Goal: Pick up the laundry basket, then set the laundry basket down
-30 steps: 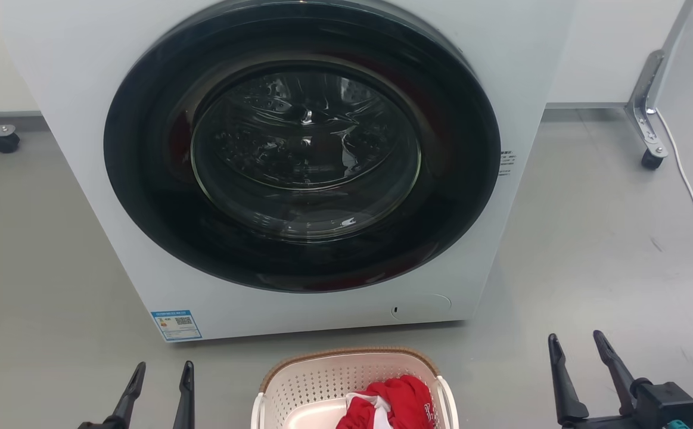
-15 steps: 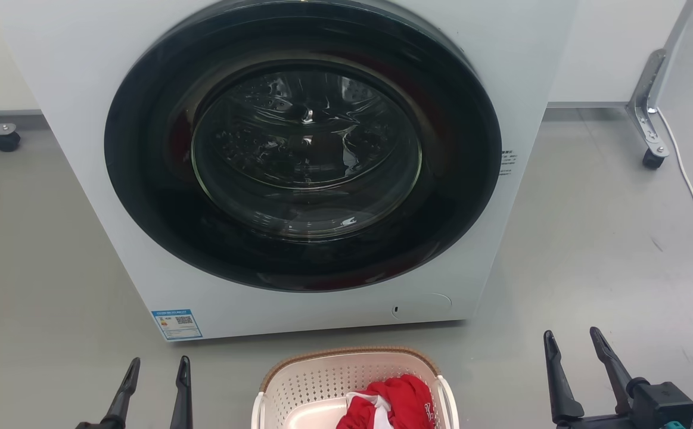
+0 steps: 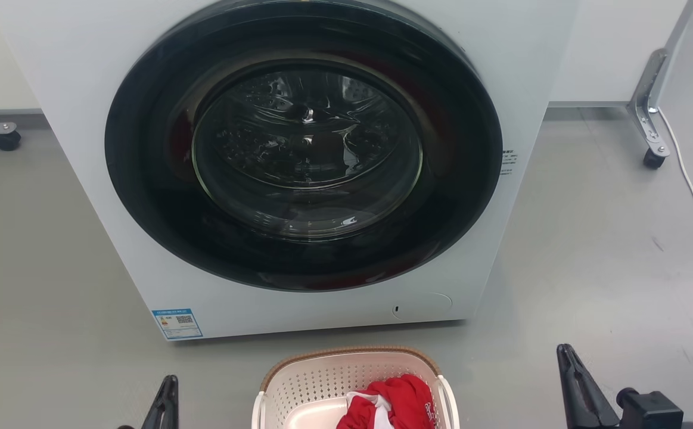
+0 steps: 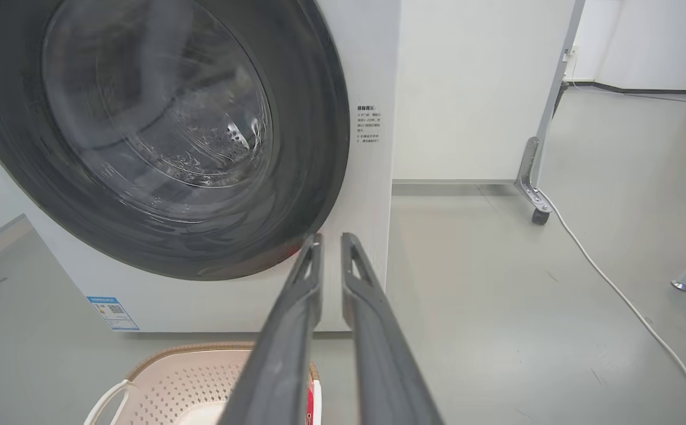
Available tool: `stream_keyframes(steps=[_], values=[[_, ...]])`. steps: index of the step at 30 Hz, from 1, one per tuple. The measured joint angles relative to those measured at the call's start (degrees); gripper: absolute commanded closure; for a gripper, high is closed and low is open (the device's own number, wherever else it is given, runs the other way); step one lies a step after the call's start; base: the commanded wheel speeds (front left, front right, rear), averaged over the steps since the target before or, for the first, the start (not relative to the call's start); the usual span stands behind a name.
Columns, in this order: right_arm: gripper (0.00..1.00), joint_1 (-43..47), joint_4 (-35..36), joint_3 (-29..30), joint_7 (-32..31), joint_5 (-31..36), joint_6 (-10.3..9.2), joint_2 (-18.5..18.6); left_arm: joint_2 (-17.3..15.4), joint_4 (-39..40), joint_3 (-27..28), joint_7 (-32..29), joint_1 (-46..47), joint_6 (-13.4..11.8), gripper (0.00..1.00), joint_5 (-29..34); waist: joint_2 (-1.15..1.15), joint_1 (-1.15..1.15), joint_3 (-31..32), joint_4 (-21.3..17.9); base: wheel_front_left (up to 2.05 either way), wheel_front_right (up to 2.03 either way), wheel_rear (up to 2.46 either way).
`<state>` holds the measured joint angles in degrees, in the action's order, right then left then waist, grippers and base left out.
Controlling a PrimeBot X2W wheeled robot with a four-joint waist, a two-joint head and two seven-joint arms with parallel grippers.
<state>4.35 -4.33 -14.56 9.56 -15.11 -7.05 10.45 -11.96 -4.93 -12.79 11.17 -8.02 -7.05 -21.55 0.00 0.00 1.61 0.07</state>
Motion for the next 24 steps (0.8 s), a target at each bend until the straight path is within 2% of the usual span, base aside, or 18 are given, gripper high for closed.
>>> stream_keyframes(steps=[9,24], values=[[1.0,-0.2,-1.1,2.0,-1.2,-4.8,1.03,-0.6,0.8,-0.9,1.6,-1.6,0.0,1.1,1.0,-4.6,0.0,0.0,-0.2,0.0,0.0,0.0,0.0],[1.0,-1.5,-2.8,5.3,-4.0,-17.3,3.1,-1.9,2.1,-2.5,4.3,-4.4,1.6,3.1,1.0,-15.4,0.0,0.0,-0.4,0.0,0.0,0.0,0.0]])
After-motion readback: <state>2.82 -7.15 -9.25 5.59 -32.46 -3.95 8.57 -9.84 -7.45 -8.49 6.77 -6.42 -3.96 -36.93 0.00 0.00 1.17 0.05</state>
